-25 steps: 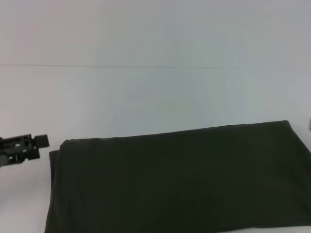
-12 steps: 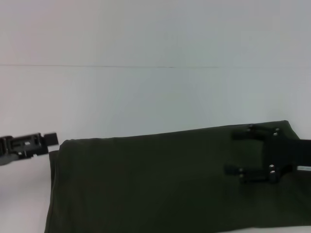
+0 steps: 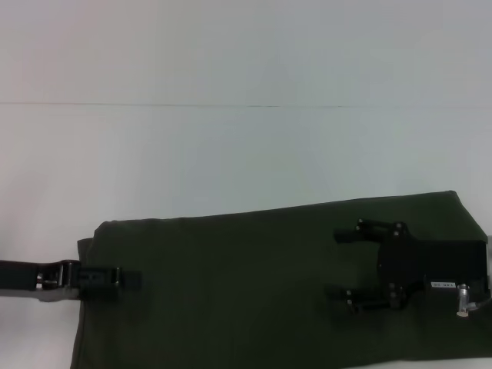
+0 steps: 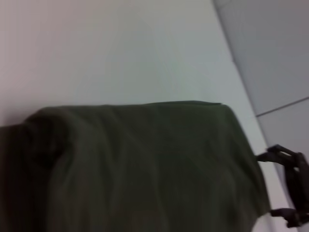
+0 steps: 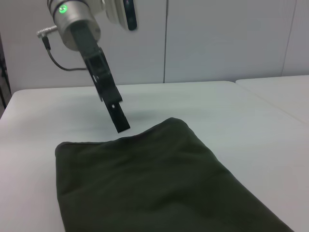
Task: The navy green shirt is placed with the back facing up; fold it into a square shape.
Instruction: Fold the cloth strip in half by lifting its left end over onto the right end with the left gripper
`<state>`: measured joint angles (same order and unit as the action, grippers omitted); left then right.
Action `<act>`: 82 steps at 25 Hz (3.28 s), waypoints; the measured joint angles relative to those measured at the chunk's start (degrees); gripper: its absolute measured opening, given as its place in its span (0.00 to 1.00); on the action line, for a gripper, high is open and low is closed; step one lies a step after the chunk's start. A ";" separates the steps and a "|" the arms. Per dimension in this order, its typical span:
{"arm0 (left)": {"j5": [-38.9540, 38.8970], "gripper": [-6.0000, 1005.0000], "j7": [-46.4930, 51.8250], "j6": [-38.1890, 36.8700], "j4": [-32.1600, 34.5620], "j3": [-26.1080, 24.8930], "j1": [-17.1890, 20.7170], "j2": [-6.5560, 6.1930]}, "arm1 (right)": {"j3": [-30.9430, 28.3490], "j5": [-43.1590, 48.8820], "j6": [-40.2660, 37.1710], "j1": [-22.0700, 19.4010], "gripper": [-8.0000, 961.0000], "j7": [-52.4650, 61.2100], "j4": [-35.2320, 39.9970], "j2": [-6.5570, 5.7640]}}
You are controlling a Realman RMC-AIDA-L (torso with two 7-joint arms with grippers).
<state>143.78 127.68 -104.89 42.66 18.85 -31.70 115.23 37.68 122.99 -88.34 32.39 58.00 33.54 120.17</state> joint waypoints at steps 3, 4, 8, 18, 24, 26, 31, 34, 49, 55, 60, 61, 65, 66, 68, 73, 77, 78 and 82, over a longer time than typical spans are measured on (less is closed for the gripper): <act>2.06 0.84 1.17 2.66 -1.81 -0.22 -0.37 -0.31 | 0.00 -0.02 0.07 -0.07 0.96 0.01 -0.03 0.01; 2.74 0.84 1.88 3.69 -2.03 -0.25 -0.38 -0.33 | -0.01 -0.02 0.08 -0.10 0.96 0.06 -0.04 0.01; 4.57 0.85 4.14 6.79 -2.14 -0.31 -0.24 -0.35 | 0.03 -0.04 0.07 -0.25 0.96 0.36 0.21 -0.07; 6.28 0.85 8.81 11.01 -1.59 -0.63 0.22 -0.36 | 0.10 -0.04 -0.15 -0.50 0.96 0.45 0.40 -0.15; 6.34 0.85 10.43 7.12 -0.07 -2.90 -0.27 -1.49 | 0.12 -0.04 -0.24 -0.68 0.96 0.46 0.39 -0.25; 6.51 0.85 11.11 6.47 0.44 -3.40 -0.19 -1.77 | 0.12 -0.04 -0.26 -0.73 0.96 0.44 0.39 -0.25; 9.02 0.85 12.53 7.83 0.46 -3.28 0.05 -1.81 | 0.12 0.02 -0.26 -0.76 0.96 0.41 0.40 -0.22; 9.38 0.85 13.01 8.84 0.16 -3.02 0.16 -1.56 | 0.12 0.02 -0.33 -0.76 0.96 0.41 0.43 -0.20; 9.58 0.85 12.97 11.68 -1.65 -1.34 0.30 -1.23 | 0.12 0.23 -0.32 -0.84 0.96 0.45 0.48 -0.20; 10.38 0.85 12.73 12.68 -2.24 -0.75 0.20 -1.16 | 0.12 0.23 0.03 -0.84 0.96 0.45 0.48 -0.20; 10.38 0.85 12.80 12.79 -2.32 -0.74 0.16 -1.15 | 0.11 0.21 0.06 -0.84 0.96 0.45 0.47 -0.20; 10.38 0.85 12.81 12.82 -2.37 -0.74 0.15 -1.15 | 0.11 0.20 0.07 -0.84 0.96 0.45 0.48 -0.20; 10.39 0.85 13.02 12.76 -2.91 -0.75 -0.05 -1.19 | 0.12 0.13 0.16 -0.84 0.96 0.45 0.47 -0.20; 10.43 0.85 13.08 12.68 -2.99 -0.74 -0.10 -1.19 | 0.11 0.13 0.18 -0.83 0.96 0.45 0.47 -0.20; 10.49 0.85 13.12 12.51 -3.44 -0.73 -0.23 -1.23 | 0.11 0.13 0.20 -0.80 0.96 0.46 0.48 -0.20; 10.48 0.85 13.12 12.68 -4.36 -0.74 -0.53 -1.32 | 0.11 0.08 0.20 -0.76 0.96 0.52 0.47 -0.20; 10.13 0.85 13.17 13.01 -4.82 -0.75 -0.68 -1.18 | 0.11 0.05 0.20 -0.75 0.96 0.54 0.47 -0.20; 10.07 0.85 13.19 13.08 -5.12 -0.75 -0.82 -1.15 | 0.11 0.03 0.20 -0.75 0.96 0.54 0.48 -0.20; 9.99 0.85 13.20 13.56 -6.64 -0.75 -1.52 -1.05 | 0.11 -0.04 0.08 -0.75 0.96 0.54 0.48 -0.20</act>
<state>153.77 140.89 -91.34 36.02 18.09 -33.22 114.18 37.79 122.96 -88.26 31.64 58.54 34.01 119.97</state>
